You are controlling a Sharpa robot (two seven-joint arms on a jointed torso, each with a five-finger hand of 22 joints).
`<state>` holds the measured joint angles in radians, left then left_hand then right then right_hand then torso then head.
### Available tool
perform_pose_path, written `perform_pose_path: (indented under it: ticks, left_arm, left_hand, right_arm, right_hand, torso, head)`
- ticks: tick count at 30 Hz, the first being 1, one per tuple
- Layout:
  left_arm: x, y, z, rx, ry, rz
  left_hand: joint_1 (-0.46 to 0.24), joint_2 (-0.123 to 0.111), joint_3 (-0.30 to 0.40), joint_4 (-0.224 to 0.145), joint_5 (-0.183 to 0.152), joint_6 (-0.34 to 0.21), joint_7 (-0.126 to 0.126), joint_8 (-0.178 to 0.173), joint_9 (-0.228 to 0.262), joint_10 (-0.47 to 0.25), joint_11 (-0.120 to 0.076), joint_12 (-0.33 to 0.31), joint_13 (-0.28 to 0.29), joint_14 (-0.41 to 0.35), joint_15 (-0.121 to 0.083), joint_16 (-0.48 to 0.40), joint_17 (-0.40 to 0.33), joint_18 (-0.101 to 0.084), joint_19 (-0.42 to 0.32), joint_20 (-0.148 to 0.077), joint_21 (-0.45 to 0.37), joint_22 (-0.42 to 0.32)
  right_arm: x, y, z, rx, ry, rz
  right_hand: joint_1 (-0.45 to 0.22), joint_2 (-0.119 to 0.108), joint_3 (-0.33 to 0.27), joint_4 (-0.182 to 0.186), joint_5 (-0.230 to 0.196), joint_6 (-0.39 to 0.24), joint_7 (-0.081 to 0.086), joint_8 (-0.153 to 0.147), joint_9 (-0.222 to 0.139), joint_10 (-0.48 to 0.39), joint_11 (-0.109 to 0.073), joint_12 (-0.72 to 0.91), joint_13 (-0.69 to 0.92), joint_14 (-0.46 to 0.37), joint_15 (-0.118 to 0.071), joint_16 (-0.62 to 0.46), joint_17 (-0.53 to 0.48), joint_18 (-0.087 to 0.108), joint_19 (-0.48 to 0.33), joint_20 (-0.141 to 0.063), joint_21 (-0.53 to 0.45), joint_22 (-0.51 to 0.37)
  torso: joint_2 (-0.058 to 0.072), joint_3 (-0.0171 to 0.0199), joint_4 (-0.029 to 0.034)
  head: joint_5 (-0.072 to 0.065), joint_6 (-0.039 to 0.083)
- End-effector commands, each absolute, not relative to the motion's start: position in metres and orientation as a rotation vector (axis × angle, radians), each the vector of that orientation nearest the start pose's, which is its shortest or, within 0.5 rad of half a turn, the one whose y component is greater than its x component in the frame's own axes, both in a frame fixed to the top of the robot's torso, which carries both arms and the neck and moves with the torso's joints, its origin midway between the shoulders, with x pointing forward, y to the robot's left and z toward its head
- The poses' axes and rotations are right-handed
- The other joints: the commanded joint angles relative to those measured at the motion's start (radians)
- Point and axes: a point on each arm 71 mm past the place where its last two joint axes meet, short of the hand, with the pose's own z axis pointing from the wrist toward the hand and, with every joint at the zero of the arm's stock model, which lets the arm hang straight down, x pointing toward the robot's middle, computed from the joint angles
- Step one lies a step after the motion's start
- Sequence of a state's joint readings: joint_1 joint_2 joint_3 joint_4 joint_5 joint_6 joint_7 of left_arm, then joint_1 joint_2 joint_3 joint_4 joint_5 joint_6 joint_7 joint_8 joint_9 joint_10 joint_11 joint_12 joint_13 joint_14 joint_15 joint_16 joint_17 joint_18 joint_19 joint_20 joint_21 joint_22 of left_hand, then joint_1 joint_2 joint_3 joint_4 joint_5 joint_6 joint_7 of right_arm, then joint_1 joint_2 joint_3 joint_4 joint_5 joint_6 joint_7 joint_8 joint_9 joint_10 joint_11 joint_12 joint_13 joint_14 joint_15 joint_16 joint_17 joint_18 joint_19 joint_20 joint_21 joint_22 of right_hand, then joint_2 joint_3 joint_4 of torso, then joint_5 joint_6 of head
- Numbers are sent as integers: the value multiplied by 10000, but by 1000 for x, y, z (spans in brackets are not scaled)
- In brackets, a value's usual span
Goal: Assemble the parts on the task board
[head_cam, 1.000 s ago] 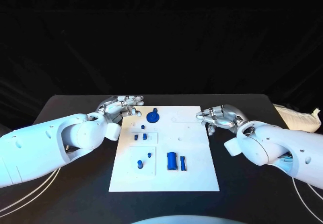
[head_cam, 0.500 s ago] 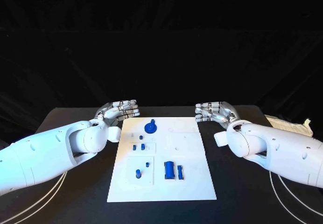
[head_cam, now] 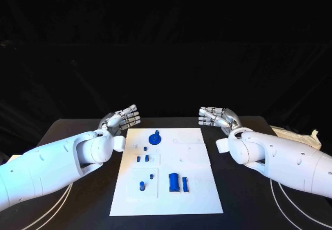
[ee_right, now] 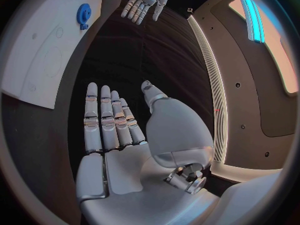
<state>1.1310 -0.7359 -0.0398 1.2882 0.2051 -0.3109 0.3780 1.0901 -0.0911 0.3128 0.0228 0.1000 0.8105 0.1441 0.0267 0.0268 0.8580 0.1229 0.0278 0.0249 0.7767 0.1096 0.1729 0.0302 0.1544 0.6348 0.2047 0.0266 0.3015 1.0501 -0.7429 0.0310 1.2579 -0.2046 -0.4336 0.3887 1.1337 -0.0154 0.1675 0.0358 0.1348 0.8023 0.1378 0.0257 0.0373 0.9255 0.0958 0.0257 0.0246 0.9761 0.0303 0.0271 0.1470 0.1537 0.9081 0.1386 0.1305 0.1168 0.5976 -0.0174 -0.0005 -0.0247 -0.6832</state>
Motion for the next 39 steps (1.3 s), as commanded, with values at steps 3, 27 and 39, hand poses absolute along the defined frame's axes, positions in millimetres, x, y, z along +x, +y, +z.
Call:
perform_pose_path:
  ticks: [3,27,39]
  left_arm:
    - [508,224,-234,-13945,13128,-13684]
    - [462,192,-224,-12089,12178,-12289]
    - [462,192,-224,-12089,12178,-12289]
  left_hand:
    - [-4147,911,-1188,-228,-1000,-3082,-551,-267,-268,-3263,-472,-278,-249,-2954,-1096,-657,-302,-568,-2415,-780,-266,-1145]
    - [-8437,911,-2407,-228,-1000,-6274,-1441,-267,-268,-6642,-1229,-278,-249,-6015,-1096,-1729,-302,-1544,-4890,-2047,-266,-3015]
    - [-9396,911,-3128,-228,-1000,-6985,-1441,-267,-268,-7398,-1229,-278,-249,-6701,-1096,-1729,-302,-1544,-5454,-2047,-266,-3015]
  right_arm:
    - [502,-230,-239,11094,13100,12316]
    - [462,-192,-224,12089,12178,12289]
    - [462,-192,-224,12089,12178,12289]
  right_hand:
    - [-4323,154,-620,-358,-514,-3062,-528,-257,-373,-3531,-958,-257,-246,-3727,-303,-271,-562,-571,-3466,-528,-499,-445]
    - [-8765,154,-1675,-358,-1348,-6208,-1378,-257,-373,-7159,-958,-257,-246,-7554,-303,-271,-1470,-1537,-7025,-1386,-1305,-1168]
    - [-9760,154,-1675,-358,-1348,-6913,-1378,-257,-373,-7972,-958,-257,-246,-8408,-303,-271,-1470,-1537,-7826,-1386,-1305,-1168]
  torso:
    - [-297,97,1]
    - [-534,174,5]
    - [-534,174,5]
  head:
    - [135,450]
    - [247,832]
    - [247,832]
